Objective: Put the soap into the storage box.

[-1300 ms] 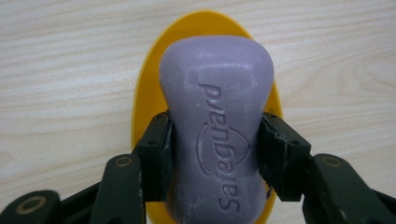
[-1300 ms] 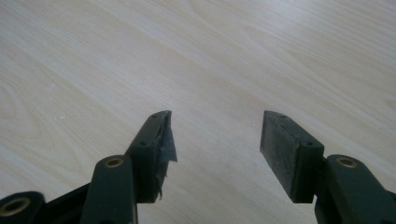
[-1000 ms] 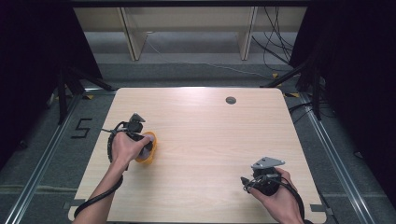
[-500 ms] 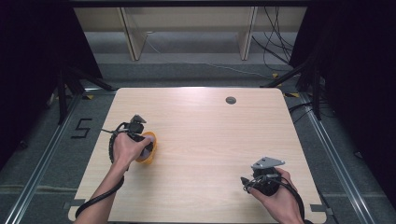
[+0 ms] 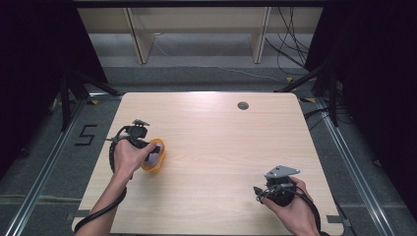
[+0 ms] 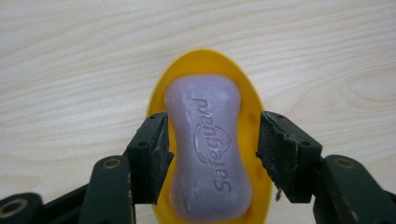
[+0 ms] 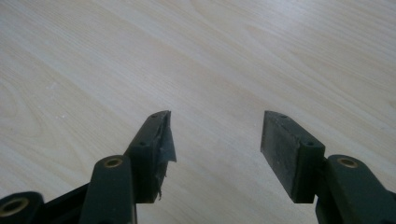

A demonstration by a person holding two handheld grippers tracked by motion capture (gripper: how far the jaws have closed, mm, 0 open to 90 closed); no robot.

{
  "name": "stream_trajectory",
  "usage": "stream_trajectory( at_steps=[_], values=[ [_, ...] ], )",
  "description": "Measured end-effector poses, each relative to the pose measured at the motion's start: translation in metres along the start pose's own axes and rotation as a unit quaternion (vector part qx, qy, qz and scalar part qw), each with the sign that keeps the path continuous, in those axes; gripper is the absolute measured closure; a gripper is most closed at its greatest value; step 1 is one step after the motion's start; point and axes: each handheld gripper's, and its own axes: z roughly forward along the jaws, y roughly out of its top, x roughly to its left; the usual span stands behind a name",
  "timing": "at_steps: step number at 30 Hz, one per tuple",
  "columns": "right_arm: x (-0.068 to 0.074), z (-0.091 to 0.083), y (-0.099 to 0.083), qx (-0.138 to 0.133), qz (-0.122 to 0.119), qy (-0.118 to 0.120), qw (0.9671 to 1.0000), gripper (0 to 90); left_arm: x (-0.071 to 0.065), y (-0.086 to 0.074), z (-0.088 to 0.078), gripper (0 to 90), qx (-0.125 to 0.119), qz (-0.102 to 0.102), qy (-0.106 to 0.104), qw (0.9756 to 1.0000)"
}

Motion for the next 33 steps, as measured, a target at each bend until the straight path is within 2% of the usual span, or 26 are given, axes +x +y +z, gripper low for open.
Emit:
stream_trajectory(
  at_steps=[2, 3, 4, 5, 6, 9, 10, 13, 14, 15, 16, 17, 20, 22, 23, 24, 26, 27, 28, 31, 32, 33],
  values=[
    [0.0, 0.0, 0.0, 0.0, 0.0, 0.0, 1.0, 43.5, 0.0, -0.001, -0.003, 41.5, -0.009, 0.002, -0.002, 1.0],
    [0.0, 0.0, 0.0, 0.0, 0.0, 0.0, 1.0, 43.5, 0.001, -0.003, -0.005, 41.5, -0.019, 0.006, -0.009, 0.9998],
    [0.0, 0.0, 0.0, -0.001, 0.001, -0.001, 1.0, 43.5, 0.001, -0.006, -0.01, 40.6, -0.038, 0.0, -0.012, 0.9992],
    [0.0, 0.0, 0.0, -0.001, 0.001, -0.001, 1.0, 43.5, 0.001, -0.006, -0.01, 40.7, -0.038, 0.0, -0.012, 0.9992],
    [0.0, -0.001, 0.0, -0.002, 0.002, -0.002, 1.0, 43.5, 0.002, -0.008, -0.013, 40.6, -0.045, 0.011, -0.016, 0.9988],
    [0.0, -0.001, 0.0, -0.002, 0.005, -0.001, 1.0, 43.5, 0.003, -0.013, -0.02, 40.6, -0.059, 0.024, -0.024, 0.9977],
    [0.0, -0.001, 0.0, -0.003, 0.006, -0.001, 1.0, 43.5, 0.003, -0.015, -0.022, 40.4, -0.074, 0.025, -0.027, 0.9966],
    [0.0, -0.001, 0.0, -0.003, 0.006, -0.001, 1.0, 43.5, 0.005, -0.022, -0.029, 40.2, -0.088, 0.039, -0.033, 0.9948],
    [0.0, -0.001, 0.0, -0.007, 0.004, -0.002, 1.0, 43.5, 0.007, -0.027, -0.033, 40.2, -0.098, 0.044, -0.043, 0.9933],
    [0.0, -0.001, 0.0, -0.007, 0.004, -0.002, 1.0, 43.5, 0.007, -0.027, -0.033, 40.1, -0.098, 0.044, -0.043, 0.9933],
    [-0.002, -0.001, -0.001, -0.006, -0.006, -0.004, 1.0, 43.5, 0.009, -0.034, -0.036, 40.1, -0.108, 0.056, -0.043, 0.9917],
    [-0.002, -0.001, -0.001, -0.006, -0.006, -0.004, 1.0, 43.5, 0.009, -0.034, -0.036, 40.1, -0.108, 0.056, -0.043, 0.9917],
    [-0.001, -0.001, 0.0, -0.004, 0.003, -0.002, 1.0, 43.4, 0.013, -0.048, -0.041, 39.8, -0.111, 0.07, -0.053, 0.99],
    [-0.001, -0.001, 0.0, -0.007, 0.004, -0.003, 1.0, 43.4, 0.015, -0.059, -0.041, 38.6, -0.123, 0.068, -0.056, 0.9885],
    [-0.001, -0.001, 0.0, -0.007, 0.004, -0.003, 1.0, 43.4, 0.015, -0.059, -0.041, 38.6, -0.123, 0.068, -0.056, 0.9885],
    [-0.001, -0.001, 0.0, -0.007, -0.004, -0.004, 1.0, 43.4, 0.019, -0.067, -0.042, 38.5, -0.121, 0.076, -0.057, 0.9881],
    [-0.001, -0.001, -0.001, -0.009, -0.005, -0.005, 0.9999, 43.3, 0.022, -0.073, -0.043, 38.4, -0.119, 0.08, -0.056, 0.9881],
    [-0.001, -0.001, -0.001, -0.009, -0.005, -0.005, 0.9999, 43.3, 0.022, -0.076, -0.042, 38.4, -0.127, 0.069, -0.058, 0.9877],
    [0.0, -0.001, 0.0, -0.007, 0.004, -0.004, 1.0, 43.4, 0.023, -0.085, -0.042, 38.4, -0.136, 0.065, -0.061, 0.9867],
    [0.0, -0.001, 0.0, -0.004, 0.003, -0.003, 1.0, 43.3, 0.023, -0.094, -0.039, 38.4, -0.143, 0.061, -0.063, 0.9858],
    [0.0, -0.001, 0.0, -0.004, 0.003, -0.003, 1.0, 43.3, 0.025, -0.098, -0.04, 38.4, -0.132, 0.078, -0.061, 0.9862],
    [0.0, -0.001, 0.0, -0.004, 0.003, -0.004, 1.0, 43.3, 0.026, -0.101, -0.039, 38.4, -0.134, 0.079, -0.062, 0.9858]
  ],
)
